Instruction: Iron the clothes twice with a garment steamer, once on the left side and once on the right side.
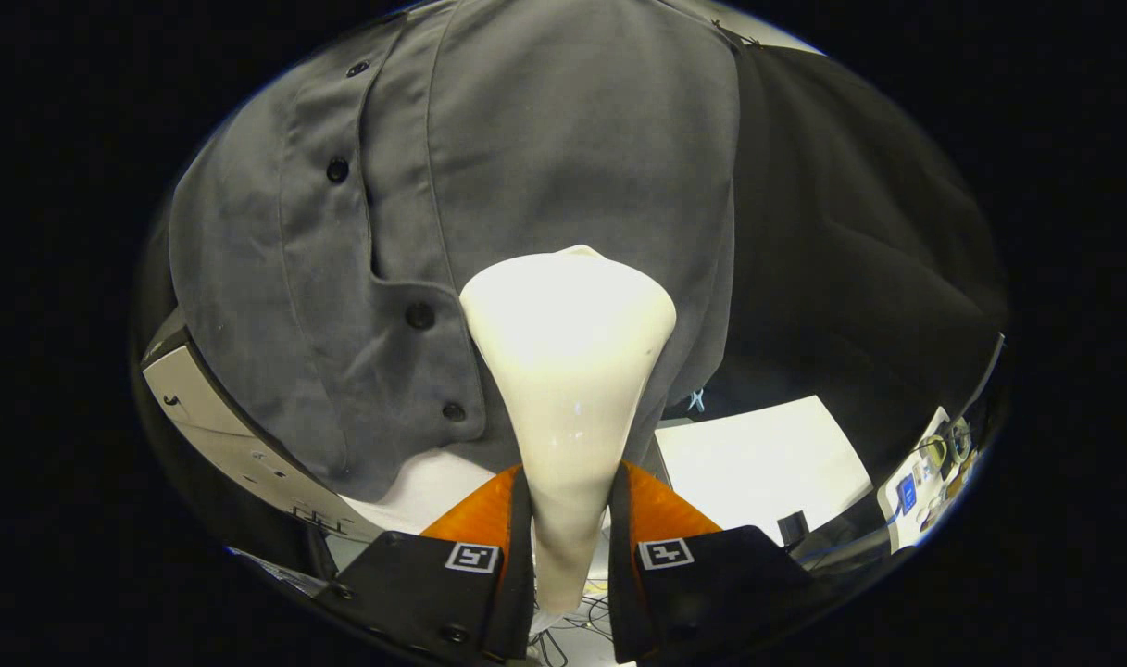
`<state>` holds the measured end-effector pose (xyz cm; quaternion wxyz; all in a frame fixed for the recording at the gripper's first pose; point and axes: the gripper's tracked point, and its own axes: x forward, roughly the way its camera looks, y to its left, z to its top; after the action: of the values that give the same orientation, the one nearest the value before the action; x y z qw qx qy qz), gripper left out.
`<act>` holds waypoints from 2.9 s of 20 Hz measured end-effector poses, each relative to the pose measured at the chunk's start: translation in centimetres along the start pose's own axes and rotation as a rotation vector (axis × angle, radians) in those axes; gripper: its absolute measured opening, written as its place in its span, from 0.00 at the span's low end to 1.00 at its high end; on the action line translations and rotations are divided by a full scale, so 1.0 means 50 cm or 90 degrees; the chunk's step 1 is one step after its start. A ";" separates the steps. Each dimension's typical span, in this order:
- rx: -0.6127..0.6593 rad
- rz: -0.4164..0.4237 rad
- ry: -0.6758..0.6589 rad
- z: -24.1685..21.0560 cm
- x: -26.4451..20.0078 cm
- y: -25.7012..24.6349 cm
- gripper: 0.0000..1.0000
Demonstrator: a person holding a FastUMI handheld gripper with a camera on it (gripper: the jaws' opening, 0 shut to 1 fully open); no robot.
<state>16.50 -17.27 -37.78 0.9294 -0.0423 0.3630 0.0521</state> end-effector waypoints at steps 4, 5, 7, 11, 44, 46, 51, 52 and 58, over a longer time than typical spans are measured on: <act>0.000 -0.003 0.030 -0.056 0.018 -0.001 0.41; -0.001 -0.004 0.037 -0.071 0.021 0.000 0.41; 0.002 -0.005 0.049 -0.097 0.034 0.000 0.41; 0.004 -0.008 0.068 -0.135 0.048 -0.004 0.41; 0.012 -0.009 -0.283 0.358 -0.483 0.026 0.40; 0.010 -0.002 -0.307 0.384 -0.509 0.038 0.40; 0.001 0.016 -0.349 0.435 -0.567 0.067 0.40; -0.002 0.020 -0.353 0.442 -0.576 0.072 0.40; -0.014 0.030 -0.384 0.476 -0.630 0.097 0.40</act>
<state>8.83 -11.79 0.85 0.9933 -0.0261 0.0709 0.0880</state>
